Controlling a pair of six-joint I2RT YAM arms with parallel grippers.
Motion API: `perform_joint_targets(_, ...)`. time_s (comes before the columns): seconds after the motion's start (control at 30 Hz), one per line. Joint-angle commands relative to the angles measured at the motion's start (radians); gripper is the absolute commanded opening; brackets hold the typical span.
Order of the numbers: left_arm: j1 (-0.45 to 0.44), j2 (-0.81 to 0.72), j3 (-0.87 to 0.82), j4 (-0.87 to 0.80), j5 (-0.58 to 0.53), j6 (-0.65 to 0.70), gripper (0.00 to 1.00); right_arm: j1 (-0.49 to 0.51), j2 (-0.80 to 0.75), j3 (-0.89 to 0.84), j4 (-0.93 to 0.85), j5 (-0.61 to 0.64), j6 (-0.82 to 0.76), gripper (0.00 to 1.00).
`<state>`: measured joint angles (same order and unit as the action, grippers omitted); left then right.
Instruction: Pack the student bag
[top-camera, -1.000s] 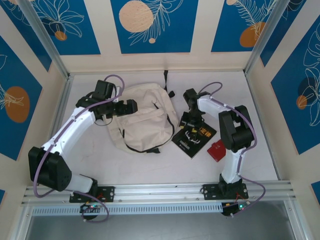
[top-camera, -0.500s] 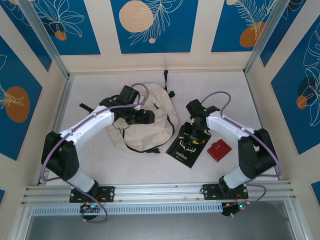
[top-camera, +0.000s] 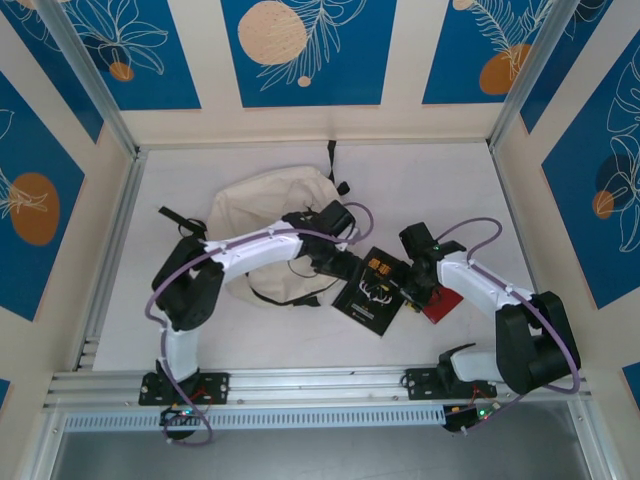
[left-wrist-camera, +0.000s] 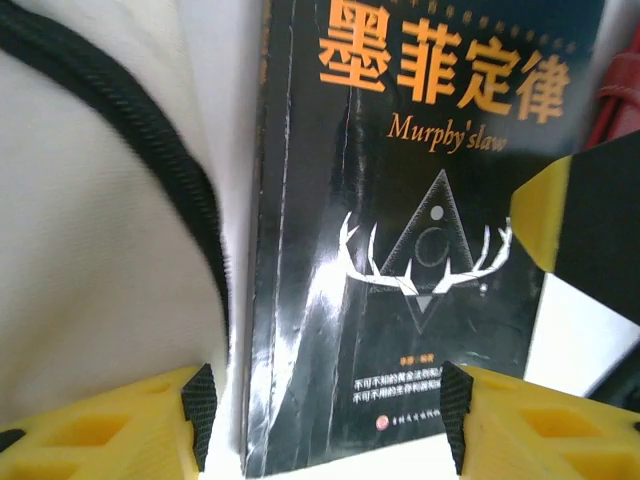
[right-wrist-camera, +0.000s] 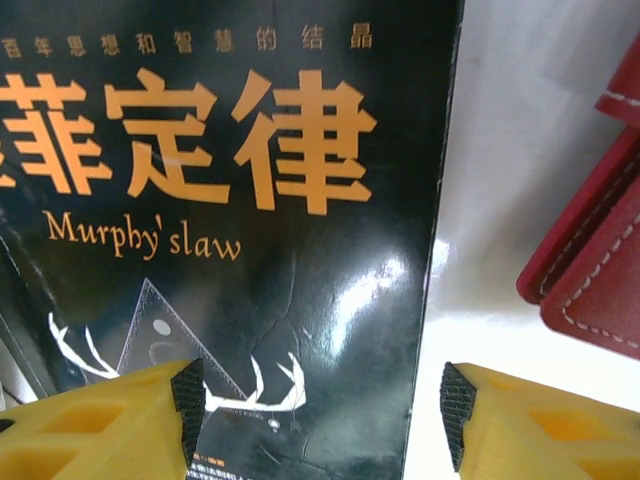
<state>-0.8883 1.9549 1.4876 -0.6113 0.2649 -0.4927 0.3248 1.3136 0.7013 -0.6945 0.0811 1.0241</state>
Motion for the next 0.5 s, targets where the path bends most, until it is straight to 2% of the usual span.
perform_joint_targets(0.0, -0.019, 0.060, 0.050, 0.007, -0.053, -0.019, 0.62, -0.017, 0.015, -0.020, 0.043, -0.044, 0.019, 0.65)
perform_joint_targets(0.27, -0.036, 0.175, 0.114, -0.035, -0.110, -0.022, 0.61, -0.041, 0.049, -0.036, 0.044, -0.058, 0.001, 0.64)
perform_joint_targets(0.47, -0.058, 0.242, 0.154, -0.099, -0.190, -0.008, 0.51, -0.042, 0.053, -0.028, 0.082, -0.126, -0.023, 0.60)
